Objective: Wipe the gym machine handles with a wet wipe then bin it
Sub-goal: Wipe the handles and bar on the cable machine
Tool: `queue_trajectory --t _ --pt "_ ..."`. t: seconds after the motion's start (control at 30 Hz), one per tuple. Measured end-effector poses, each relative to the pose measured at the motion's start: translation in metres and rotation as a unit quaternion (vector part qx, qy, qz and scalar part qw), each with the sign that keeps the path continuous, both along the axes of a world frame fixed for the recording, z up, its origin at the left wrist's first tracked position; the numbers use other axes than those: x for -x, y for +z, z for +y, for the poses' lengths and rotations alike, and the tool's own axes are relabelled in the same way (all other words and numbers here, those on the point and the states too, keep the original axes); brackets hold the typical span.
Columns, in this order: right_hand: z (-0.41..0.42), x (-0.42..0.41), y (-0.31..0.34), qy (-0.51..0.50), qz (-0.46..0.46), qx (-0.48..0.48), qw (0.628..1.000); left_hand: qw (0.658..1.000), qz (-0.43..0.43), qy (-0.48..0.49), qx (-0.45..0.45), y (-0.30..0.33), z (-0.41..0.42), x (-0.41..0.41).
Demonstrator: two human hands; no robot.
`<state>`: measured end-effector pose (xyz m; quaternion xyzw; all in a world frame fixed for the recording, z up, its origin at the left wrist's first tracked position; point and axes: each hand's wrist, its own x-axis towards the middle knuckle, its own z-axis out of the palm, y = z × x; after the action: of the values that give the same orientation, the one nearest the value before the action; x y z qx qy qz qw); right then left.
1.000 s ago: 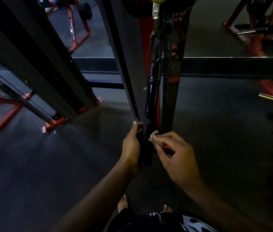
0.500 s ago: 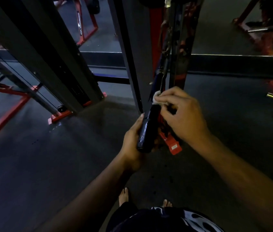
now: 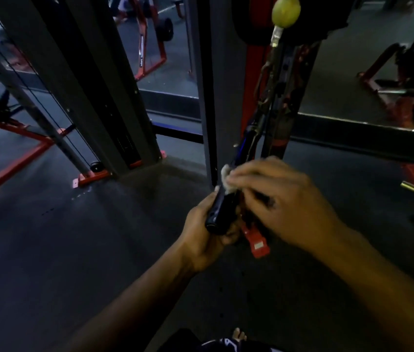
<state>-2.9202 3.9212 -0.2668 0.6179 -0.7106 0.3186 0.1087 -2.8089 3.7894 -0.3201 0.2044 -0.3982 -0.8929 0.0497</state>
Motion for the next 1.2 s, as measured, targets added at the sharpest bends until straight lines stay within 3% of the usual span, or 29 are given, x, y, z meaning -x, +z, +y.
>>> queue_trajectory --t 0.07,0.13,0.3,0.5,0.67,0.77,0.87,1.0,1.2 --pt "-0.017 0.036 0.003 -0.034 0.057 -0.016 0.998 0.999 0.013 -0.004 -0.049 0.004 0.004 -0.004" --pt "-0.031 0.060 0.003 -0.052 0.054 -0.043 0.996 0.996 0.024 -0.008 -0.090 0.006 0.007 -0.009" --pt "-0.026 0.024 0.012 -0.045 0.021 -0.079 0.996 0.988 0.093 0.041 -0.121 0.003 0.012 -0.033" --pt "-0.007 -0.039 0.011 0.039 0.023 -0.158 0.986 0.987 0.148 0.056 -0.024 -0.002 0.023 -0.059" --pt "0.003 -0.045 0.010 0.061 0.037 -0.160 0.985 0.988 0.108 0.097 0.053 -0.003 0.034 -0.063" --pt "0.006 -0.035 0.012 0.088 0.110 -0.179 0.974 0.983 0.083 0.096 0.131 -0.002 0.041 -0.062" --pt "-0.003 0.005 0.018 0.103 0.166 -0.190 0.962 0.984 0.068 0.113 0.119 -0.002 0.044 -0.060" --pt "-0.032 0.086 0.027 0.005 0.143 -0.141 0.980 0.986 0.062 0.125 0.086 -0.008 0.046 -0.058" --pt "-0.058 0.098 0.019 -0.006 0.174 -0.248 0.953 0.981 0.042 0.163 0.096 -0.013 0.054 -0.050"
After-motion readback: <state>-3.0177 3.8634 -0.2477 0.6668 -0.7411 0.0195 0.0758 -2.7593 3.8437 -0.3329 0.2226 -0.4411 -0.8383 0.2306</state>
